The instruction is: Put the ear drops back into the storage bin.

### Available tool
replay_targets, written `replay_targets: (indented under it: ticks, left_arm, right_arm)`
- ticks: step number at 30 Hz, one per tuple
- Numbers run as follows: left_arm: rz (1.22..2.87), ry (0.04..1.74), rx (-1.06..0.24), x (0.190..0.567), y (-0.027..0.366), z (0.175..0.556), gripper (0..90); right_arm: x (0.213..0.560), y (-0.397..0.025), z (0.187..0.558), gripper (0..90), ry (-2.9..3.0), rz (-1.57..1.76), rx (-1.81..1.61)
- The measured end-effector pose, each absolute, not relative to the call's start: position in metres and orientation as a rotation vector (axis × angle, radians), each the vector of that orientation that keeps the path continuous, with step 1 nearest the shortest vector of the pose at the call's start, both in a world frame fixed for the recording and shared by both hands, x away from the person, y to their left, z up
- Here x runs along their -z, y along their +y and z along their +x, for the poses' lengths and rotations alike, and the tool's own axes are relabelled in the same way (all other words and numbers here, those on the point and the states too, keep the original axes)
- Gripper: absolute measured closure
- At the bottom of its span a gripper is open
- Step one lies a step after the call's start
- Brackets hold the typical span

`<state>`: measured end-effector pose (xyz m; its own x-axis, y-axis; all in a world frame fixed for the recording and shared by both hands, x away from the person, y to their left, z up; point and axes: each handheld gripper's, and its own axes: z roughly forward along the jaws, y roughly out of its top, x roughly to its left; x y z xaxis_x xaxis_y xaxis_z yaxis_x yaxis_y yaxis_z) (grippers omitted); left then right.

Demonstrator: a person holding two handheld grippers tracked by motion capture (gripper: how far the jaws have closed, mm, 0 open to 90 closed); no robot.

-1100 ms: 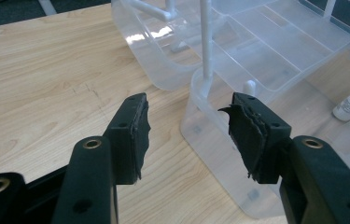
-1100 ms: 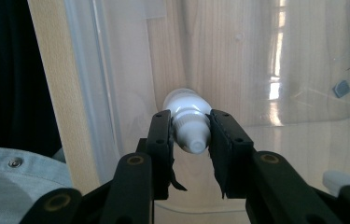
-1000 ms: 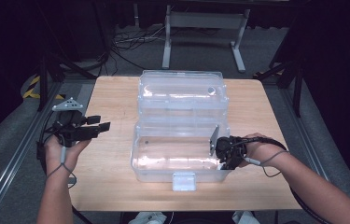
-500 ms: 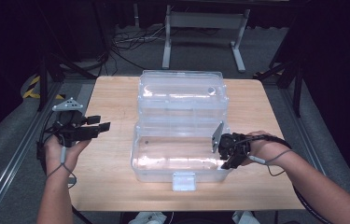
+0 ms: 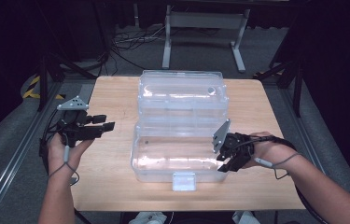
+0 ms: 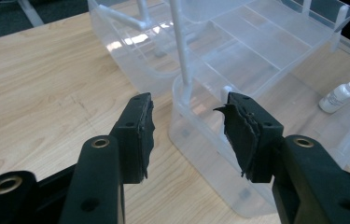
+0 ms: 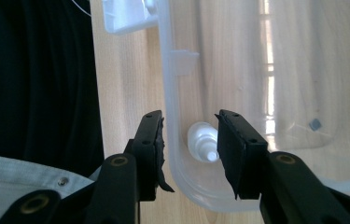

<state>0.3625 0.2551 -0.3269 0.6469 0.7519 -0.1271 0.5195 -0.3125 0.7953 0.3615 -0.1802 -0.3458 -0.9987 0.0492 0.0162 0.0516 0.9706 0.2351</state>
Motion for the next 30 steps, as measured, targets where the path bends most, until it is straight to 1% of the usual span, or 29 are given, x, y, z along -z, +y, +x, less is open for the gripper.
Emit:
replay_targets:
  ticks: [3, 8, 12, 18, 20, 23, 26, 27, 28, 29, 30]
  left_arm:
    - [2.011, 0.947, -0.298, 0.324, 0.251, 0.364, 54.0]
    - [2.043, 0.901, -0.267, 0.321, 0.243, 0.365, 52.9]
    - [2.067, 0.905, -0.287, 0.321, 0.237, 0.366, 50.8]
    - [2.071, 0.92, -0.256, 0.322, 0.234, 0.369, 50.3]
    - [2.081, 0.929, -0.258, 0.322, 0.231, 0.371, 47.7]
    - [2.098, 0.924, -0.247, 0.323, 0.226, 0.374, 48.2]
    - [2.123, 0.908, -0.257, 0.323, 0.22, 0.377, 50.9]
    - [2.123, 0.908, -0.257, 0.323, 0.22, 0.377, 52.0]
    - [2.13, 0.907, -0.261, 0.323, 0.218, 0.378, 53.2]
    - [2.133, 0.9, -0.257, 0.322, 0.216, 0.379, 53.2]
    - [2.136, 0.897, -0.256, 0.322, 0.214, 0.38, 54.7]
  right_arm:
    - [0.352, -0.176, 0.359, 60.4, -3.099, -0.042, 0.376]
    - [0.361, -0.171, 0.357, 60.3, -3.09, -0.048, 0.399]
    - [0.367, -0.168, 0.357, 60.8, -3.086, -0.046, 0.401]
    - [0.375, -0.165, 0.356, 61.6, -3.083, -0.059, 0.394]
    - [0.38, -0.164, 0.356, 62.7, -3.087, -0.052, 0.385]
    - [0.385, -0.163, 0.356, 64.0, -3.086, -0.061, 0.386]
    - [0.392, -0.16, 0.355, 68.0, -3.094, -0.05, 0.359]
    - [0.392, -0.16, 0.355, 68.0, -3.094, -0.05, 0.359]
    - [0.395, -0.159, 0.354, 72.2, -3.097, -0.06, 0.341]
    - [0.395, -0.159, 0.354, 72.2, -3.097, -0.06, 0.341]
    - [0.397, -0.158, 0.354, 74.2, -3.101, -0.057, 0.339]
